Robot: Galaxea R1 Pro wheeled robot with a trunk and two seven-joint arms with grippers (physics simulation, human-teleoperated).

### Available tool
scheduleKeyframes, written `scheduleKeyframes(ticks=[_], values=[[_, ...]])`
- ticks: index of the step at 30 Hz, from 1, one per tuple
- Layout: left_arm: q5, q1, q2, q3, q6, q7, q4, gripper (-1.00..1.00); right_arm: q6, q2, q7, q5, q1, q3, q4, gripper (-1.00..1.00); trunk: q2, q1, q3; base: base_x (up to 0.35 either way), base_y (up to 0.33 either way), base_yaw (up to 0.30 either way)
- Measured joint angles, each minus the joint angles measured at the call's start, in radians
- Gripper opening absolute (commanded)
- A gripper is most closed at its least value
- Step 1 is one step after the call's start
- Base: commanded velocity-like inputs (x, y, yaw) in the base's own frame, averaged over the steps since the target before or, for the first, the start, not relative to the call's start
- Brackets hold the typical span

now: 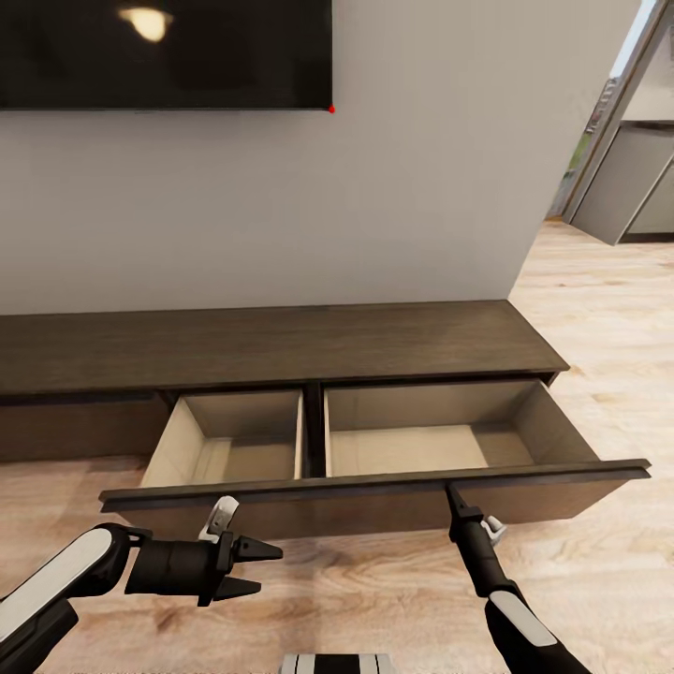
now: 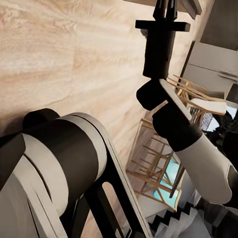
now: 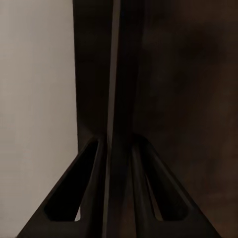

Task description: Place each of the two pumpkins and all three candles from the living room inside a cabinet in the living room (use any cabinet), then make sure every cabinet is closed, and position the cauldron so it is next to a table in the living room.

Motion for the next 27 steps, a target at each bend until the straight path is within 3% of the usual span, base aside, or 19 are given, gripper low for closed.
scheduleKeyframes(ticks=[17, 18, 19, 27], values=[[0.000, 0.000, 0.000, 0.000, 0.000, 0.000, 0.000, 1.00, 0.000, 0.000, -0.032, 0.000, -0.017, 0.001, 0.000, -1.00, 0.000, 0.000, 0.000, -0.028, 0.000, 0.000], [0.000, 0.000, 0.000, 0.000, 0.000, 0.000, 0.000, 1.00, 0.000, 0.000, -0.032, -0.001, -0.017, 0.001, 0.000, 1.00, 0.000, 0.000, 0.000, -0.001, 0.000, 0.000], [0.000, 0.000, 0.000, 0.000, 0.000, 0.000, 0.000, 1.00, 0.002, 0.001, 0.031, 0.011, 0.000, 0.036, -0.002, 1.00, 0.000, 0.000, 0.000, 0.000, 0.000, 0.000], [0.000, 0.000, 0.000, 0.000, 0.000, 0.000, 0.000, 1.00, 0.002, 0.001, 0.034, 0.008, 0.001, 0.037, -0.002, 1.00, 0.000, 0.000, 0.000, 0.000, 0.000, 0.000]])
